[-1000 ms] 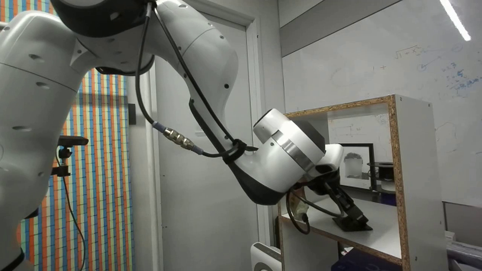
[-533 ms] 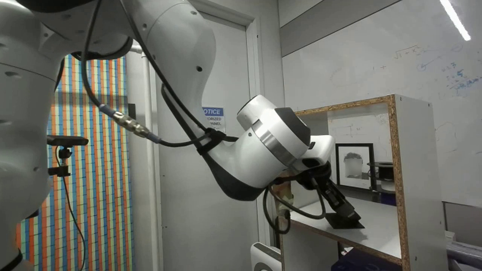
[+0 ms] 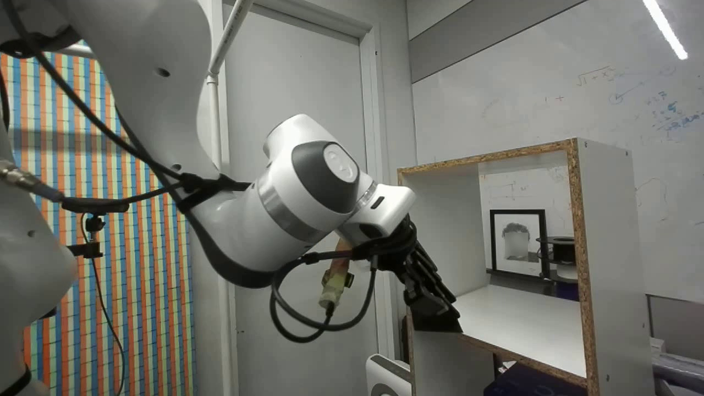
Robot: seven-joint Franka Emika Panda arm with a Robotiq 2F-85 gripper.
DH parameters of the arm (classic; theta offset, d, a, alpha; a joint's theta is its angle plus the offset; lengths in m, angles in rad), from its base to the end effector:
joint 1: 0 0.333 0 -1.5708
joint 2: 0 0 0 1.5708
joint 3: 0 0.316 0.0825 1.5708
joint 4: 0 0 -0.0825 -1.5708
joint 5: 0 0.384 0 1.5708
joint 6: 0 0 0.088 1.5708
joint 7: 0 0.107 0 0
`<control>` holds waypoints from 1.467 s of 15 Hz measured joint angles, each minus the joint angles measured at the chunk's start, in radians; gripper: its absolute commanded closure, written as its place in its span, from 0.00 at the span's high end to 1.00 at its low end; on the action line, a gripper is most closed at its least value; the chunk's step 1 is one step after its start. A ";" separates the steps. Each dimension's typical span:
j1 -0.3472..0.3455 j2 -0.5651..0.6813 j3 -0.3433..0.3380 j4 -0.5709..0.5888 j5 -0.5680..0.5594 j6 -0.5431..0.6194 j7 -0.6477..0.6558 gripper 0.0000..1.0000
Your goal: Move the black to the top of the shelf
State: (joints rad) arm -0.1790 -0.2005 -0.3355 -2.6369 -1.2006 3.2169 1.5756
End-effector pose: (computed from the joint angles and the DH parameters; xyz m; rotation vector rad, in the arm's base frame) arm 0.4104 -0.1288 0.3676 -2.5862 1.2215 -1.0921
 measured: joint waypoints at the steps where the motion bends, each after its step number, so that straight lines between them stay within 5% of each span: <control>1: 0.010 -0.038 -0.014 -0.029 0.018 -0.001 -0.017 0.18; 3: 0.011 -0.111 -0.004 -0.086 0.162 -0.003 -0.126 0.19; 5: 0.087 -0.182 -0.053 -0.103 0.222 -0.050 -0.160 0.19; 9: 0.292 -0.347 -0.159 -0.082 0.395 -0.270 -0.263 0.19; 12: 0.370 -0.477 -0.160 -0.014 0.548 -0.457 -0.362 0.19; 18: 0.241 -0.561 0.047 0.232 1.027 -0.723 -0.662 0.18; 22: 0.142 -0.483 0.098 0.458 1.132 -0.843 -0.702 0.18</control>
State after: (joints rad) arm -0.0374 -0.6838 -0.2377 -2.1790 -0.0689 2.3735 0.8735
